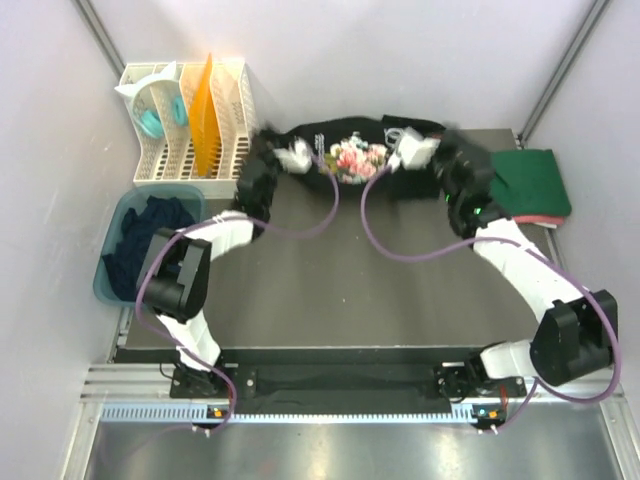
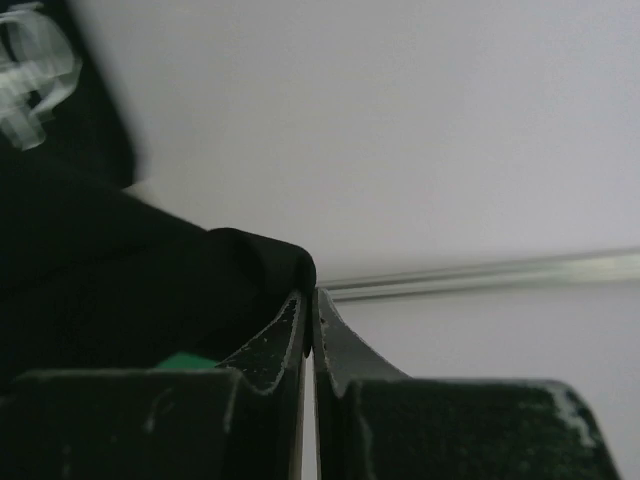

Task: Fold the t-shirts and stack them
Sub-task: Flatten out the tshirt

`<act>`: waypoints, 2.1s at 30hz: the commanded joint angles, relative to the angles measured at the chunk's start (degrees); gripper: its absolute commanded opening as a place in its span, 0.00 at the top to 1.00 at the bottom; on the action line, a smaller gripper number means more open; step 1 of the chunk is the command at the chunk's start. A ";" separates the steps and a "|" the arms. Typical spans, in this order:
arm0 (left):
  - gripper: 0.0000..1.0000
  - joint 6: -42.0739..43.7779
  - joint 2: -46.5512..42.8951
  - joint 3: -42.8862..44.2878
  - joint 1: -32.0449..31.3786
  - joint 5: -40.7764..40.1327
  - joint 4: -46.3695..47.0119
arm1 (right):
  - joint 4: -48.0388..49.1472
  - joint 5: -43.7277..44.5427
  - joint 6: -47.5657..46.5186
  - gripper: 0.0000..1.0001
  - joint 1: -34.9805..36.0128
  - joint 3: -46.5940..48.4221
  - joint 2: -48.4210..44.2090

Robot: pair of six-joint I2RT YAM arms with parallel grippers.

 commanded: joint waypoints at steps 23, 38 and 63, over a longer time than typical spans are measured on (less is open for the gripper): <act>1.00 -4.71 -37.72 -33.79 -3.98 15.40 -58.91 | -67.04 -13.02 9.06 1.00 5.80 -31.49 -30.14; 0.64 -9.09 -48.26 -38.64 -3.80 10.48 -68.22 | -66.85 -12.13 15.72 0.18 5.62 -26.96 -31.55; 0.30 -10.77 -41.33 -33.37 -3.80 13.09 -57.24 | -77.06 -27.97 23.83 0.13 2.72 -12.43 -20.39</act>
